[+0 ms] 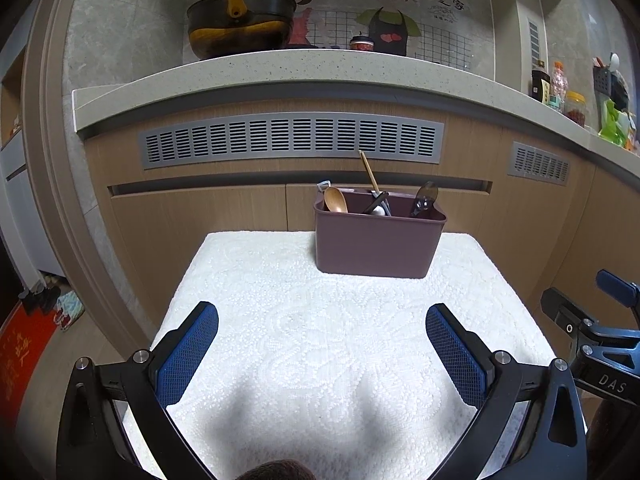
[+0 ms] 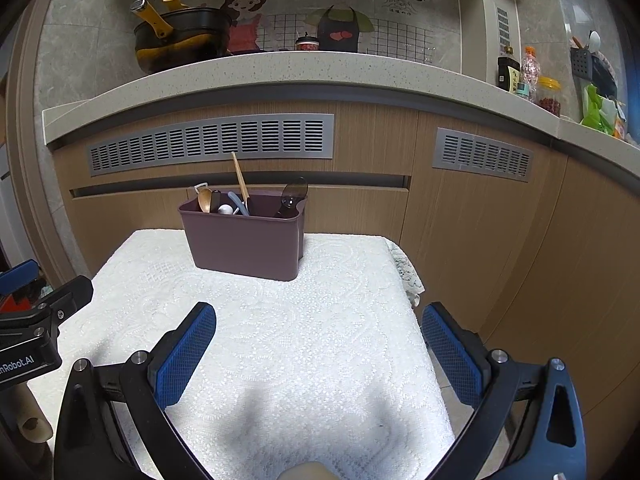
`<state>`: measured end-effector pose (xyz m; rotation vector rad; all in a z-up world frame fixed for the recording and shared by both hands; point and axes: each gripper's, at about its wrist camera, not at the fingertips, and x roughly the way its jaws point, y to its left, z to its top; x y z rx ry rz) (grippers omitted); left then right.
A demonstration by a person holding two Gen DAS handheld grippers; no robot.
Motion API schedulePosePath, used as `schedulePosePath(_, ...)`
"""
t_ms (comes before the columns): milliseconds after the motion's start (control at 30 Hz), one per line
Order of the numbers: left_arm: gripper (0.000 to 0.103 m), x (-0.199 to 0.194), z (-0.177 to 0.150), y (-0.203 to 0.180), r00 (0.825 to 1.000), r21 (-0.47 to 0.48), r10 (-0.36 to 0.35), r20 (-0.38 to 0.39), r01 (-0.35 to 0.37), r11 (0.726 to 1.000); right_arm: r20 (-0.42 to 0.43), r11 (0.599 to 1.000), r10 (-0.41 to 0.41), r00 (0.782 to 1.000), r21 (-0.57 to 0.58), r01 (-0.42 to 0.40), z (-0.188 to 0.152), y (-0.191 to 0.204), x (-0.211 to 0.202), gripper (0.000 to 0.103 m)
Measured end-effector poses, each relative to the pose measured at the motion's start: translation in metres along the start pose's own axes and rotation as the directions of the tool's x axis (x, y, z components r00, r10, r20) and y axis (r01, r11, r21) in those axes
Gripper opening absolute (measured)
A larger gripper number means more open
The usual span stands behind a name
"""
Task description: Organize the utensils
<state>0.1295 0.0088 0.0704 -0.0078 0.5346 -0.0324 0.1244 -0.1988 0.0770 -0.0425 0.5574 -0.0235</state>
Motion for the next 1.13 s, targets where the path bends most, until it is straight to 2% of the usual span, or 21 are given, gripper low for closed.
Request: schedulePosePath(1133, 0.103, -0.0003, -0.0038, 0.0024, 1.0, 0.017, 0.021, 0.005, -0.021, 1.0, 0.001, 1.0, 0.009, 1.0, 0.01, -0.009, 0.0004, 0.0022, -0.0041, 0.103)
